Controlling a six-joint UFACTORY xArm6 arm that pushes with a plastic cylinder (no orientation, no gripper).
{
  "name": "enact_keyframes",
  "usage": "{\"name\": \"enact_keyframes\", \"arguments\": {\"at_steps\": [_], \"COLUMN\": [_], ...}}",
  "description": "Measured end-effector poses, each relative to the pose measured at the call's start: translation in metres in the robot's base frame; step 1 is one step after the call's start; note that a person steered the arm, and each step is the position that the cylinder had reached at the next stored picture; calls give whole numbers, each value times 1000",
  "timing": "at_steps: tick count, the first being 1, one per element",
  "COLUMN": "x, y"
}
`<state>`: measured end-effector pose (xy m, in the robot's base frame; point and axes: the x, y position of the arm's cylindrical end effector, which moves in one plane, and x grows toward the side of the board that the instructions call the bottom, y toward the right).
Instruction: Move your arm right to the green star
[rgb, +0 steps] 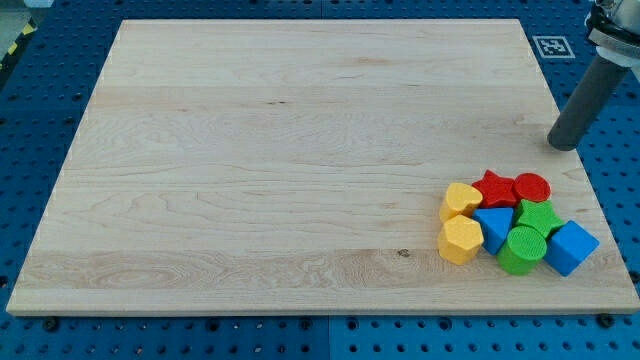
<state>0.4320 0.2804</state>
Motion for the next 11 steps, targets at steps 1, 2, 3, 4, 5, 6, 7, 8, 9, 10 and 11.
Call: {"name": "enact_keyframes", "arguments": {"at_steps": [1,2,3,4,5,6,7,8,9,10,11], "x": [0,16,38,53,73,83,97,105,105,105,105], "y": [0,0,1,2,8,8,8,8,8,14,53]}}
